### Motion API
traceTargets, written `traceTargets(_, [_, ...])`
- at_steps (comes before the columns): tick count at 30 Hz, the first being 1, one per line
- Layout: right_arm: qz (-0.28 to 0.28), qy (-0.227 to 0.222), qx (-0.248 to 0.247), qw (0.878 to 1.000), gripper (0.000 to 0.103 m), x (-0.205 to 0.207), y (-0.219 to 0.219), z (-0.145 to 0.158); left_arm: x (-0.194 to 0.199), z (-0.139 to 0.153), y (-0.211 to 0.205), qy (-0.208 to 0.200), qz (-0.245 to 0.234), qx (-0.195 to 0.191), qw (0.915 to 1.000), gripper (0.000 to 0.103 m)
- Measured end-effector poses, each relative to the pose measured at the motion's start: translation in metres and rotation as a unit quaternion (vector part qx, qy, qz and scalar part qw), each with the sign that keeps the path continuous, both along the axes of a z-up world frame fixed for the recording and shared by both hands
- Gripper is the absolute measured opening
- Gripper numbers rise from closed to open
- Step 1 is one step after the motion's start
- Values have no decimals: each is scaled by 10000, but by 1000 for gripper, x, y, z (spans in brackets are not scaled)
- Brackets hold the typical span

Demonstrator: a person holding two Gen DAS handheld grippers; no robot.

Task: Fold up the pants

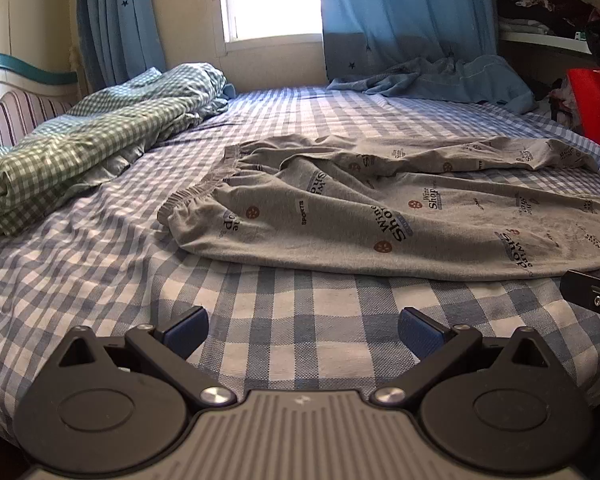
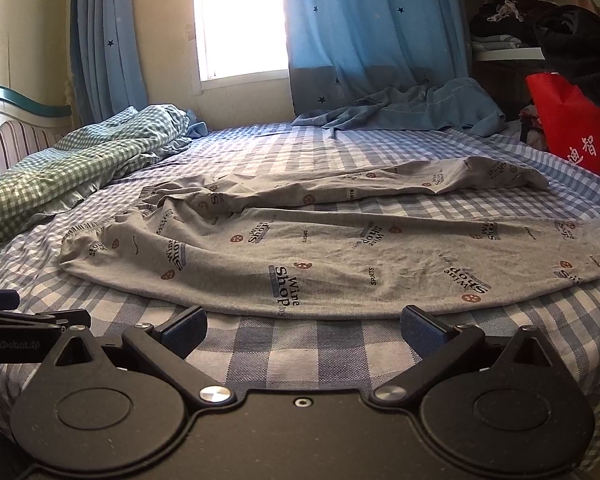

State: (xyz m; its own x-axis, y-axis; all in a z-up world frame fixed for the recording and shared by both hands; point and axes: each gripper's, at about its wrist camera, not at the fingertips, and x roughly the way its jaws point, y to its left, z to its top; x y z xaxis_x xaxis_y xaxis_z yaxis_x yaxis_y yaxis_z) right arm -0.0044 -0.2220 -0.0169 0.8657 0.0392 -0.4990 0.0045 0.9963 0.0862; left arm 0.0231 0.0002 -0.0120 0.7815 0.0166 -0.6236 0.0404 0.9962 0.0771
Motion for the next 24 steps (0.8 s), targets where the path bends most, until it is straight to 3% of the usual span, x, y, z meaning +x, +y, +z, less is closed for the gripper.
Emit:
traceTargets(4, [8,-18,-39,10000,102,9,1,0,17,3,7,312,93,-225,9992,103])
traceTargets(11, [421,-51,156,9990,102,59,-14,8,69,29,14,40,-55,96,9999,103])
traceTargets(15, [1086,-235,500,9926,102,122,-42,25,130,51,26,-272,-302,357,9985,103])
traceTargets(18, [1629,-438,156,9855,102,180,-57,45,190,66,36,-640,-418,878,9932,103])
traceTargets(21, [2367,-140,-134,9714,103,257,-72,59,258,74,52,-836,-544,1099,9889,103])
traceTargets(24, [2715,393,-134,9616,103,342,-88,55,333,69,73,-556,-777,914,9912,103])
